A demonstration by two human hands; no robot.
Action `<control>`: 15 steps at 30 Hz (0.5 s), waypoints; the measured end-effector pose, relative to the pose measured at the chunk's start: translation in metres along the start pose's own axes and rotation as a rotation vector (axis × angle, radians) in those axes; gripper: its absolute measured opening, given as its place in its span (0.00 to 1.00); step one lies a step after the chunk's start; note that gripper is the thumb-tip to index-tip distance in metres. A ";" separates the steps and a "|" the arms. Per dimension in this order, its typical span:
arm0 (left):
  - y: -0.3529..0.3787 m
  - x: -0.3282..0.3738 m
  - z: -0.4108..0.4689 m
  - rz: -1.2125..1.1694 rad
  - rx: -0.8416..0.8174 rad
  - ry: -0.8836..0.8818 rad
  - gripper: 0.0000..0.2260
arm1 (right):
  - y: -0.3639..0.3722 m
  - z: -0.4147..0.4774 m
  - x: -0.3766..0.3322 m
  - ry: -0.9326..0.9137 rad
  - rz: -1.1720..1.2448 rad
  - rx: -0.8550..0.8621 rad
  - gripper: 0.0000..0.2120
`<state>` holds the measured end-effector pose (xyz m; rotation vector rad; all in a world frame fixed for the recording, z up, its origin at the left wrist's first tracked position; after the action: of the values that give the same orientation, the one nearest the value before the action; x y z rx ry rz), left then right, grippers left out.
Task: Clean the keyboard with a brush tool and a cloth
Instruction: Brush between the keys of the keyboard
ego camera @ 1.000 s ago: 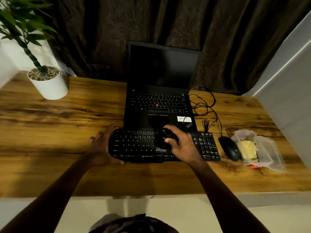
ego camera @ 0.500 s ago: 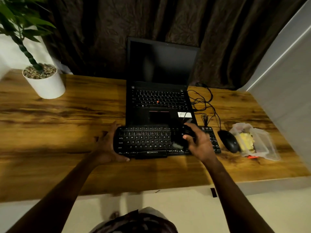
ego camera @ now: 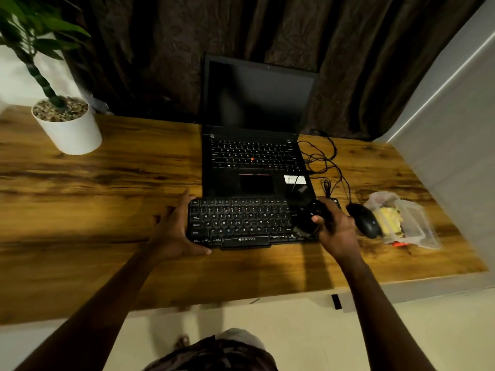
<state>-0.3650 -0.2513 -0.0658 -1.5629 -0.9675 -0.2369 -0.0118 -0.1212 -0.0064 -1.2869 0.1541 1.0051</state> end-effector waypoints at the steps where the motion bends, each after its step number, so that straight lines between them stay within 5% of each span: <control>1: 0.000 0.000 0.000 -0.001 -0.003 0.009 0.66 | -0.004 0.000 0.005 -0.002 -0.017 0.016 0.20; 9: 0.003 -0.005 0.003 -0.002 -0.033 0.003 0.68 | 0.015 -0.007 -0.007 -0.042 0.124 -0.095 0.21; 15: 0.003 -0.005 0.004 0.002 -0.019 -0.008 0.66 | -0.007 -0.010 0.002 -0.033 0.030 -0.022 0.21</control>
<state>-0.3676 -0.2498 -0.0716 -1.5834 -0.9726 -0.2393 -0.0018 -0.1281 -0.0054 -1.2907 0.1378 1.0549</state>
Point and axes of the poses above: each hand's wrist, its own z-axis towards the middle knuckle, its own y-axis out of the palm, x = y × z, the point moved 2 cm from there along z, towards the middle knuckle, and after that the axes turned 9 degrees about -y, right-handed, at the moved point
